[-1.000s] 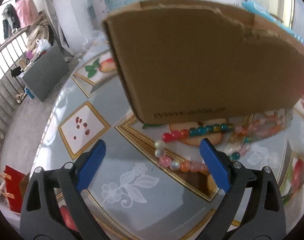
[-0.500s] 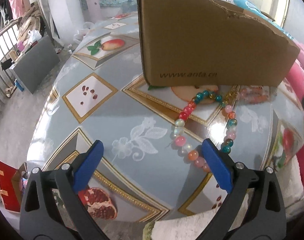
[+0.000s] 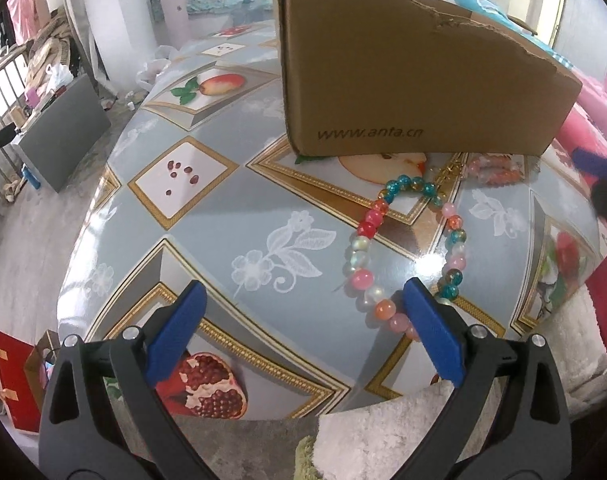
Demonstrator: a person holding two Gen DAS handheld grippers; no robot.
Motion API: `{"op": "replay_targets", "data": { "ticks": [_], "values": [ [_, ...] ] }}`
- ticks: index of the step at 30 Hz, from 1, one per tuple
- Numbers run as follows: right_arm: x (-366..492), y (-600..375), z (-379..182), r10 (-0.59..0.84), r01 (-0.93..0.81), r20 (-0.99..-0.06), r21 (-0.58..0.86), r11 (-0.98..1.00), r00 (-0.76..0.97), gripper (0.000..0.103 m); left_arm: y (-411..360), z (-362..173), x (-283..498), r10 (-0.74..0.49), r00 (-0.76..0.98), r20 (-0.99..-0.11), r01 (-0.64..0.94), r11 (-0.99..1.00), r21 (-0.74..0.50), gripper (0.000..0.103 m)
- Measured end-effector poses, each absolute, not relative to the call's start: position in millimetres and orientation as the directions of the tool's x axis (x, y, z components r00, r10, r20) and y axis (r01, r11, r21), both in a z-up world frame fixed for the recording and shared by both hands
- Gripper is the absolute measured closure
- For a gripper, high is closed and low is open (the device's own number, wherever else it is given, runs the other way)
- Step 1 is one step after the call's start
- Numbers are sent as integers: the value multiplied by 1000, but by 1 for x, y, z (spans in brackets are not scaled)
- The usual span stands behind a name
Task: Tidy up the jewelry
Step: 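Grasp the multicolour beaded bracelet with the left gripper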
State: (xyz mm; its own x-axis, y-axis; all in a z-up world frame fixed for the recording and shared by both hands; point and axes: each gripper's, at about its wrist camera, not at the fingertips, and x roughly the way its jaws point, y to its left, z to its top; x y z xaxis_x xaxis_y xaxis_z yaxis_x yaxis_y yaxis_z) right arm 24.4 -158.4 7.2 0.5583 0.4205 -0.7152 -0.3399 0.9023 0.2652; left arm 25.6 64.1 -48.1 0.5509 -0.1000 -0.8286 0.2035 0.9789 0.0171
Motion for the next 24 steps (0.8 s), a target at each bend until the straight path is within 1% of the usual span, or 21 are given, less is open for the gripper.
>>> {"op": "replay_targets", "data": {
  "ticks": [2, 3, 4, 5, 6, 8, 11, 13, 15, 17, 24],
  "values": [
    [29, -152, -1, 459, -353, -725, 309, 883, 514, 22, 66, -46, 21, -102, 569, -816, 197, 980, 15, 8],
    [31, -148, -4, 462, -353, -733, 315, 881, 499, 25, 68, -43, 18, -118, 586, -802, 199, 980, 2, 9],
    [35, -143, -8, 465, -356, -742, 319, 878, 483, 32, 69, -40, 16, -134, 600, -789, 203, 979, -12, 11],
    [38, -141, -10, 470, -359, -747, 324, 875, 471, 38, 69, -37, 14, -148, 612, -777, 207, 978, -23, 20],
    [40, -138, -12, 473, -362, -750, 327, 873, 462, 40, 70, -33, 12, -164, 626, -762, 211, 977, -36, 25],
    [44, -129, -17, 477, -375, -759, 326, 868, 444, 46, 69, -31, 11, -184, 631, -754, 216, 975, -56, 39],
    [49, -117, -22, 476, -389, -773, 321, 864, 420, 53, 67, -31, 15, -223, 621, -751, 238, 967, -90, 53],
    [52, -111, -25, 476, -398, -778, 317, 861, 410, 56, 63, -31, 15, -236, 616, -752, 252, 963, -95, 59],
    [54, -106, -28, 467, -399, -787, 307, 864, 404, 60, 60, -34, 18, -241, 610, -755, 264, 960, -93, 61],
    [56, -102, -30, 460, -399, -794, 301, 866, 399, 64, 58, -37, 21, -242, 602, -761, 271, 958, -91, 69],
    [61, -91, -33, 428, -409, -808, 260, 875, 404, 73, 55, -42, 28, -227, 597, -770, 275, 959, -70, 77]
  ]
}}
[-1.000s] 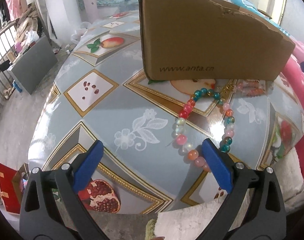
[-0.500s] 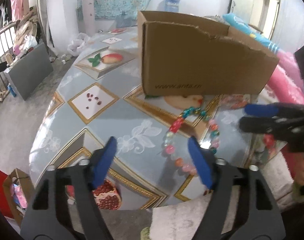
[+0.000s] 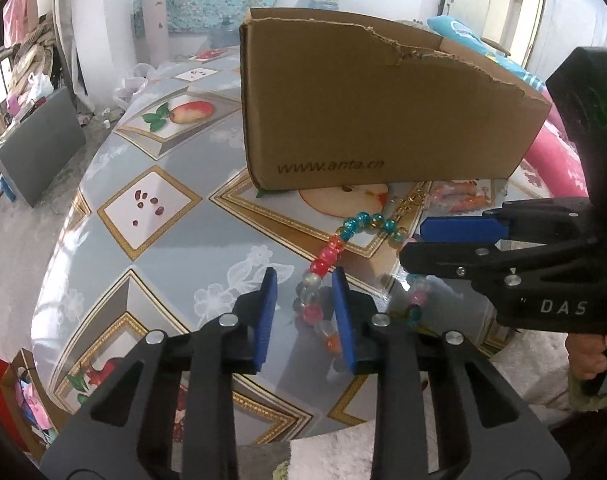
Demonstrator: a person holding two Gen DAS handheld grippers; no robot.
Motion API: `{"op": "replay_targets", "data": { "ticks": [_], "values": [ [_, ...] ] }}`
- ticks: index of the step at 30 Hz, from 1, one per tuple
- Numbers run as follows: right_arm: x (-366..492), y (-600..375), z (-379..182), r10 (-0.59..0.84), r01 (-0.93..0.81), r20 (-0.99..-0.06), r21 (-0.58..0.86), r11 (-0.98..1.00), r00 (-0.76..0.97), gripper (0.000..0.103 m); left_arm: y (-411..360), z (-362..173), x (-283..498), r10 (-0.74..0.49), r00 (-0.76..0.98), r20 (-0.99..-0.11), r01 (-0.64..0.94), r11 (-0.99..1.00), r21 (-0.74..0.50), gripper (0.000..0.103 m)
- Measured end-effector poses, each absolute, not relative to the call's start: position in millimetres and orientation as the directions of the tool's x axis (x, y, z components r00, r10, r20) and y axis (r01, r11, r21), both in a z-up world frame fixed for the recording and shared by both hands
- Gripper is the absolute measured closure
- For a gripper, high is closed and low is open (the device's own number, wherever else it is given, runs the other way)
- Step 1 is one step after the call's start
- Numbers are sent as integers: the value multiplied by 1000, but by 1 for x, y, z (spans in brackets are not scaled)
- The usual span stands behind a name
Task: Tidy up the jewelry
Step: 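Grasp the multicolour beaded bracelet with the left gripper, then lift the bracelet into the box and open the left gripper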
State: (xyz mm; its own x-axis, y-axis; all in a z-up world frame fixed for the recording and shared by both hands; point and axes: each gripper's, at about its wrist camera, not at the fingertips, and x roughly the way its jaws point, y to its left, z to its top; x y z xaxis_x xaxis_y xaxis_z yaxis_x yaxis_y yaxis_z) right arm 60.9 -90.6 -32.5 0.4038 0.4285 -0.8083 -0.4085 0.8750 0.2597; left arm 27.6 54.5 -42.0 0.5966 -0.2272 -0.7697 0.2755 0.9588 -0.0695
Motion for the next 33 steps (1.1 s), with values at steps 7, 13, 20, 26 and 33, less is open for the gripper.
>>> {"op": "replay_targets", "data": {
  "ticks": [7, 13, 20, 26, 33],
  "values": [
    [60, -82, -30, 380, -437, -818, 179, 882, 432, 87, 50, -43, 32, -192, 604, -774, 273, 962, -26, 78],
    [58, -83, -29, 383, -434, -813, 182, 882, 439, 93, 43, -44, 32, -176, 614, -769, 282, 959, 6, 92],
    [54, -93, -23, 418, -420, -789, 226, 879, 450, 93, 49, -40, 29, -190, 611, -768, 265, 964, -28, 95],
    [47, -96, -14, 440, -428, -768, 239, 871, 466, 93, 54, -27, 19, -206, 624, -753, 256, 965, -52, 95],
    [37, -101, 0, 468, -438, -735, 256, 862, 491, 93, 56, -3, 4, -227, 657, -719, 256, 964, -70, 95]
  ]
}}
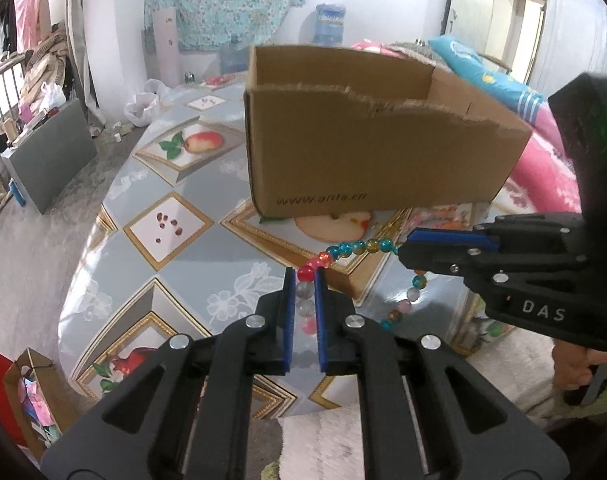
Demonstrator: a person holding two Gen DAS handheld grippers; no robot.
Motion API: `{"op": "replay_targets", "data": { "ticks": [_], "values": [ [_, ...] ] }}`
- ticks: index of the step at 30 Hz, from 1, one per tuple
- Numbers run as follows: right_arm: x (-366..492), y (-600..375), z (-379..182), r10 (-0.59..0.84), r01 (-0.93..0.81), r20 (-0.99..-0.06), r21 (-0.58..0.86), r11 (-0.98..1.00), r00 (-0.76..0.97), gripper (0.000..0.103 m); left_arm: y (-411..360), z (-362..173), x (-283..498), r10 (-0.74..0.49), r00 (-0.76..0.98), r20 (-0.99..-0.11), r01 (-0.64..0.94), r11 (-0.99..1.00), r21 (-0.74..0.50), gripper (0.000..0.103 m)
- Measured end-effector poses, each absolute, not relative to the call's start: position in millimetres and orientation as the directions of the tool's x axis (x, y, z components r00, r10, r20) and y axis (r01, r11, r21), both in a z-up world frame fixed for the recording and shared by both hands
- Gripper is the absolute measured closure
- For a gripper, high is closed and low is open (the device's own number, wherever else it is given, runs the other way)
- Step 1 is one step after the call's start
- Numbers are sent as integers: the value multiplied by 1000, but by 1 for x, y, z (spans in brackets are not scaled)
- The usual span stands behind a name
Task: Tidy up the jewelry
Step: 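Lift the bracelet into the box and open the left gripper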
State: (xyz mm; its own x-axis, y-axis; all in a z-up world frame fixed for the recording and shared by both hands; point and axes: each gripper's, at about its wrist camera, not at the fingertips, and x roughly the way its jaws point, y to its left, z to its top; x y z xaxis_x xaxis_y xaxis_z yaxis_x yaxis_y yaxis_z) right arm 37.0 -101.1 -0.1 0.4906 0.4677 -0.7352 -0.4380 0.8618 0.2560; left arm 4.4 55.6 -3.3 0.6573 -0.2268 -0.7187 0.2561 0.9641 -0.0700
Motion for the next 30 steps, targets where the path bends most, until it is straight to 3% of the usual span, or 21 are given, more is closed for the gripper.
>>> {"op": "replay_targets", "data": {
  "ticks": [11, 19, 24, 30],
  "values": [
    [18, -114, 67, 502, -479, -629, 225, 848, 594, 93, 50, 64, -10, -310, 749, -586, 324, 942, -84, 95],
    [62, -124, 133, 502, -497, -544, 171, 851, 672, 93, 41, 124, 38, -398, 776, -489, 415, 907, -79, 95],
    [132, -133, 133, 519, -459, -625, 273, 845, 584, 93, 25, 120, 104, -377, 733, -566, 412, 908, -70, 95],
    [198, -127, 93, 494, -390, -760, 339, 856, 423, 93, 10, 85, 157, -310, 642, -702, 400, 916, -38, 95]
  ]
}}
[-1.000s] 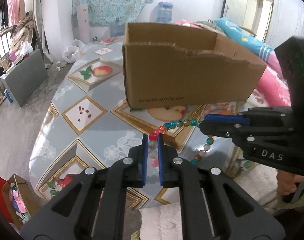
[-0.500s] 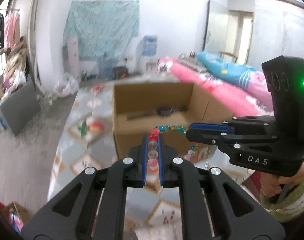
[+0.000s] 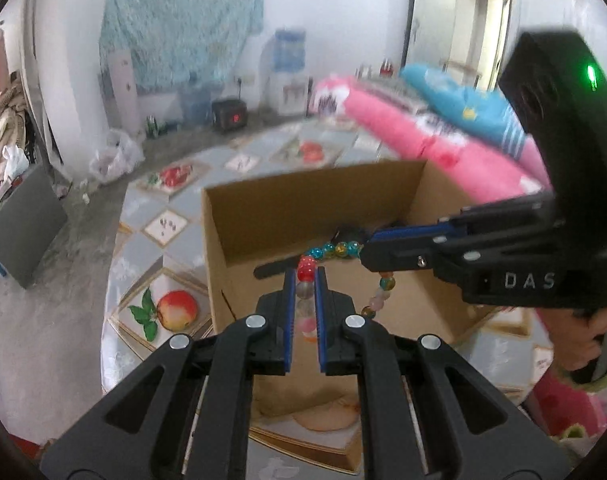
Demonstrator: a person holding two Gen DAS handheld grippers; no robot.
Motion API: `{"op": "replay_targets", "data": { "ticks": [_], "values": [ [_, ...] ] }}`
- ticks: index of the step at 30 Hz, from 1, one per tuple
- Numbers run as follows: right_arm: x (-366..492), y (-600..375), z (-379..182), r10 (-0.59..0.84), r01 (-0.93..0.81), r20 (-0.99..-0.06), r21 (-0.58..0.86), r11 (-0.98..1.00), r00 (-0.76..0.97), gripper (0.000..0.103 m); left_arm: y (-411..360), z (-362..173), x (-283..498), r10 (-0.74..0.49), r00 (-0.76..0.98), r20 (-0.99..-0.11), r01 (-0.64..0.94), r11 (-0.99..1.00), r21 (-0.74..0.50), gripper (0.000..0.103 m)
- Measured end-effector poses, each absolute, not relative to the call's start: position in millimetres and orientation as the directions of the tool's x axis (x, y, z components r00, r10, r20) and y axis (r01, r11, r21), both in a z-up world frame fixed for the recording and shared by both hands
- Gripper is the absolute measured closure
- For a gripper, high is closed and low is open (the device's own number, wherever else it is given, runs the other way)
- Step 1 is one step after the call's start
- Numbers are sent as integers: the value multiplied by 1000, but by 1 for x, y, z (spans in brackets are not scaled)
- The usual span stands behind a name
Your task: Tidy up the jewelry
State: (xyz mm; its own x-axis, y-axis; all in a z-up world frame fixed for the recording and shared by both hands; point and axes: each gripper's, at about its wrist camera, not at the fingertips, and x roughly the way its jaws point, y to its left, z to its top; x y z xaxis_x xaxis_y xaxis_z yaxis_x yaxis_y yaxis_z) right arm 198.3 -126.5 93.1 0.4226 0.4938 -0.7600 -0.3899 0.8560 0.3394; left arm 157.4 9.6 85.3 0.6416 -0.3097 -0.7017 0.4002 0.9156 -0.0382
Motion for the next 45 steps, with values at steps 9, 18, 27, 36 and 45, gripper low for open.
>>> {"op": "replay_targets", "data": {
  "ticks": [9, 18, 27, 36, 45],
  "values": [
    [244, -110, 49, 432, -344, -849, 325, 881, 304, 92, 1, 56, 180, -182, 625, -759, 372, 924, 85, 93],
    [211, -139, 80, 492, -374, -750, 344, 861, 442, 92, 21, 75, 155, -207, 710, -673, 329, 943, 57, 93],
    [89, -184, 91, 576, -495, -664, 338, 801, 478, 92, 46, 75, 70, -448, 696, -561, 449, 881, -146, 85],
    [77, -214, 37, 372, -270, -778, 266, 925, 507, 92, 30, 16, 73, -367, 640, -675, 397, 910, -118, 85],
    [79, -238, 36, 425, -186, -683, 397, 899, 594, 92, 37, 11, 81, -342, 671, -657, 343, 930, -134, 85]
  ]
}}
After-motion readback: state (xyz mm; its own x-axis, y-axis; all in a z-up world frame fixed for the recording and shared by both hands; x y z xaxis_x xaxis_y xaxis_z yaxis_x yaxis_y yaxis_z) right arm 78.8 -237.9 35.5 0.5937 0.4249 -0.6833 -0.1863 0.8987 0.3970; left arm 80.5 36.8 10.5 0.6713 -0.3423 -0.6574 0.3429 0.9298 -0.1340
